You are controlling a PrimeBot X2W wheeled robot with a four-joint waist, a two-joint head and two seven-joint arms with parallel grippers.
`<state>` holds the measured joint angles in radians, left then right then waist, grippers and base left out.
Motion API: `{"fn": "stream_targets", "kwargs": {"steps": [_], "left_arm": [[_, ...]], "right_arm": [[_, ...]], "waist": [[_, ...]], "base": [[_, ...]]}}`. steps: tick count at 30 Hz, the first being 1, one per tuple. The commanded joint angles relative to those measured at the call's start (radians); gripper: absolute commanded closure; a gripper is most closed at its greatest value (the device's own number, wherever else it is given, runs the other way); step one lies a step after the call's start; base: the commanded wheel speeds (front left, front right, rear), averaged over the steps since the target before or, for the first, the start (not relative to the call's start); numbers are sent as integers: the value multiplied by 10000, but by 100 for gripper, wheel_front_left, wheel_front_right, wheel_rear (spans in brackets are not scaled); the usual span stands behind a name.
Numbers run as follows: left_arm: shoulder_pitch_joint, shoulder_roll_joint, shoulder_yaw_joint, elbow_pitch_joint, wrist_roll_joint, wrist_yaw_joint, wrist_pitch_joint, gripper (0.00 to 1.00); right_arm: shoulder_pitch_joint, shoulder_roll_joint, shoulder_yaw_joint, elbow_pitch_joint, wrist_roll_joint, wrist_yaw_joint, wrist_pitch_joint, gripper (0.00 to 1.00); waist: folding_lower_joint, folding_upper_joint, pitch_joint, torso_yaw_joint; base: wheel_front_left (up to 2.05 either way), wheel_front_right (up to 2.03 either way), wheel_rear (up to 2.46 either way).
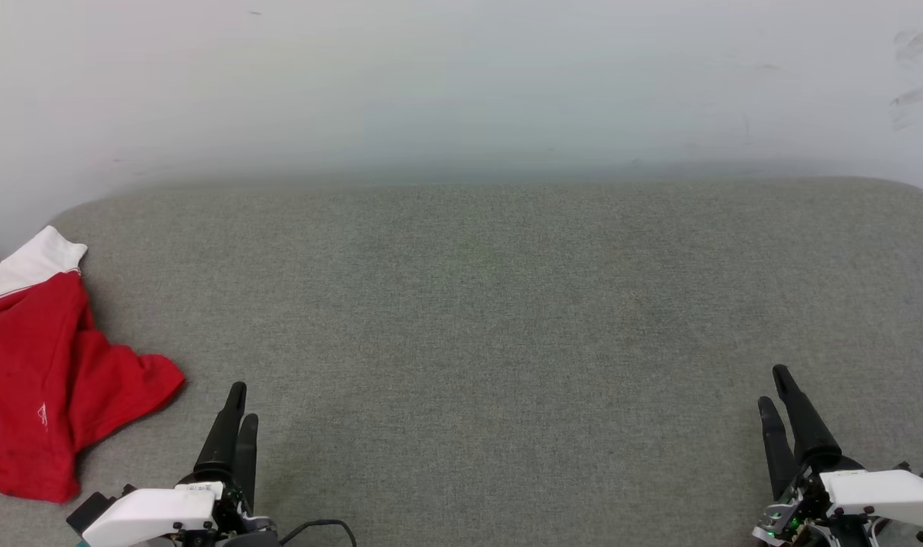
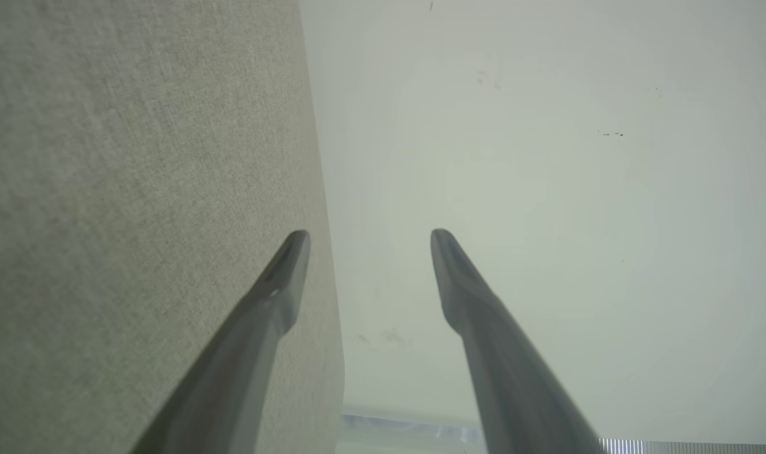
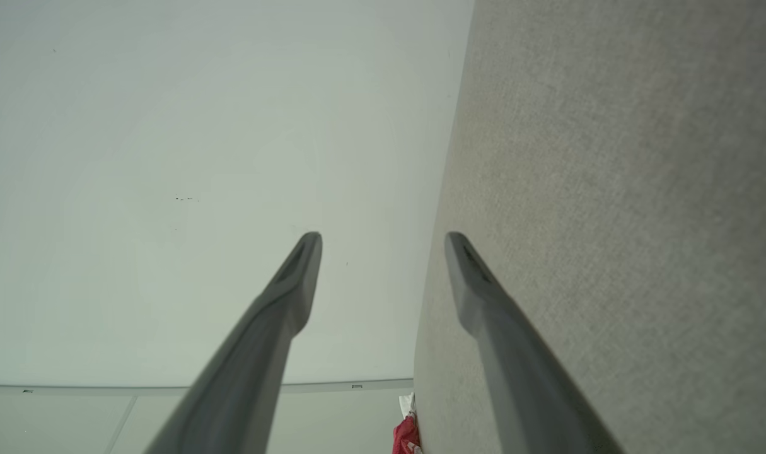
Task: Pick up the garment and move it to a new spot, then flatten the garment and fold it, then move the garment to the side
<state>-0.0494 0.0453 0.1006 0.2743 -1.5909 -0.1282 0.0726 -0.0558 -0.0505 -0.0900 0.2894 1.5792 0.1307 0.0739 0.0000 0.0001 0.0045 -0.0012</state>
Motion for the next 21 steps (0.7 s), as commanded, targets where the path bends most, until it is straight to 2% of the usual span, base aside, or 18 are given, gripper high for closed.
{"fn": "stream_targets", "kwargs": {"steps": [1, 11, 21], "left_arm": [[-75, 25, -29, -251, 103, -11, -120, 0], [95, 30, 184, -308, 881, -14, -573, 0], [88, 36, 822, -536, 2117, -16, -941, 0]], "right_arm": [[-119, -3, 46, -208, -159, 2, -116, 0], [-151, -3, -41, -55, -1300, 2, -574, 0], [-238, -2, -254, -138, -3274, 2, -942, 0]], "waist": [[0, -1, 1, -3], [0, -1, -5, -30], [0, -1, -10, -62]], "base": [[0, 0, 0], [0, 0, 0], [0, 0, 0]]}}
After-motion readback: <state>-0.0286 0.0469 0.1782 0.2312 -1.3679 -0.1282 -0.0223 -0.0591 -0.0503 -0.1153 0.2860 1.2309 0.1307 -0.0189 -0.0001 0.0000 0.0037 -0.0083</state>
